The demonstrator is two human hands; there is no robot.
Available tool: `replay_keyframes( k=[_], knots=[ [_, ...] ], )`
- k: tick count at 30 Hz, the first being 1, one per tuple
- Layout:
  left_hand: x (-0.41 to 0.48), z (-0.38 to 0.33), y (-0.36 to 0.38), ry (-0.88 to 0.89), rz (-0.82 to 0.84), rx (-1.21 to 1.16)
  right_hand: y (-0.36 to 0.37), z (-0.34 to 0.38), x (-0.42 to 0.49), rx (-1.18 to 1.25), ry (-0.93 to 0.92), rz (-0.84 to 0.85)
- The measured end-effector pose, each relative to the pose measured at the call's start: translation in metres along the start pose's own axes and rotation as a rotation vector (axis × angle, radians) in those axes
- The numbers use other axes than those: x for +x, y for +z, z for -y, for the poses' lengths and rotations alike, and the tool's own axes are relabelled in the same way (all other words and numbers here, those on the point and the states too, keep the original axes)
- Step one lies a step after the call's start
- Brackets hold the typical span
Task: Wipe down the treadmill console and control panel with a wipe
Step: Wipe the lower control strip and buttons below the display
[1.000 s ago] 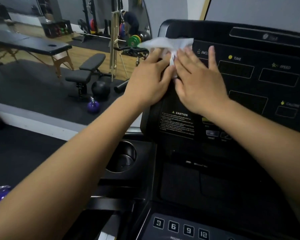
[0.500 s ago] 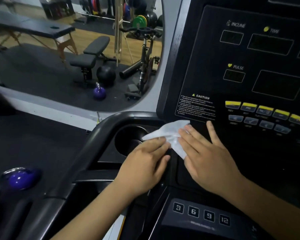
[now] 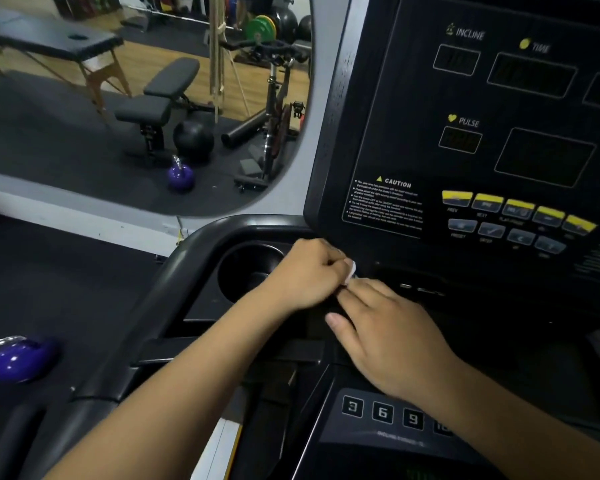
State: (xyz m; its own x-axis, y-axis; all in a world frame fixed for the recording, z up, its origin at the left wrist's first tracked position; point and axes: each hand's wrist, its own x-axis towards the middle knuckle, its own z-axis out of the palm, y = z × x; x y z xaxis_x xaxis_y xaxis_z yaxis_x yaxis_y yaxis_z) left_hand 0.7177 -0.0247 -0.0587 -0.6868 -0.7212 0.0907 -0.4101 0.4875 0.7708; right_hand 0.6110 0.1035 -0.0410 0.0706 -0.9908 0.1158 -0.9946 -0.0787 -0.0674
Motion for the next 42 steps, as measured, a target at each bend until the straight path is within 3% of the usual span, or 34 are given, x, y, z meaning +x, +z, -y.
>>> replay_keyframes(
  k=[9,13,17,24,30,36,42],
  knots=[
    [-0.027,0.001,-0.009,0.000,0.046,0.105,-0.011,0.011,-0.002,0.077,-0.012,0.091],
    [-0.076,0.000,-0.008,0.100,0.053,0.155,-0.020,0.008,-0.042,0.249,-0.032,0.056],
    [-0.102,-0.010,0.000,0.159,0.050,0.226,-0.015,0.003,-0.047,0.332,0.006,-0.088],
    [-0.142,-0.045,0.013,0.182,-0.134,0.484,-0.016,0.006,-0.067,0.365,-0.088,0.131],
    [-0.146,-0.074,0.037,-0.072,-0.040,0.538,-0.028,-0.010,-0.094,0.263,-0.064,0.273],
    [-0.079,-0.067,0.059,-0.131,0.133,0.713,-0.026,-0.046,-0.063,0.128,0.029,0.331],
    [-0.080,-0.084,0.060,-0.133,0.154,0.844,-0.033,-0.048,-0.067,0.172,0.019,0.320]
  ],
)
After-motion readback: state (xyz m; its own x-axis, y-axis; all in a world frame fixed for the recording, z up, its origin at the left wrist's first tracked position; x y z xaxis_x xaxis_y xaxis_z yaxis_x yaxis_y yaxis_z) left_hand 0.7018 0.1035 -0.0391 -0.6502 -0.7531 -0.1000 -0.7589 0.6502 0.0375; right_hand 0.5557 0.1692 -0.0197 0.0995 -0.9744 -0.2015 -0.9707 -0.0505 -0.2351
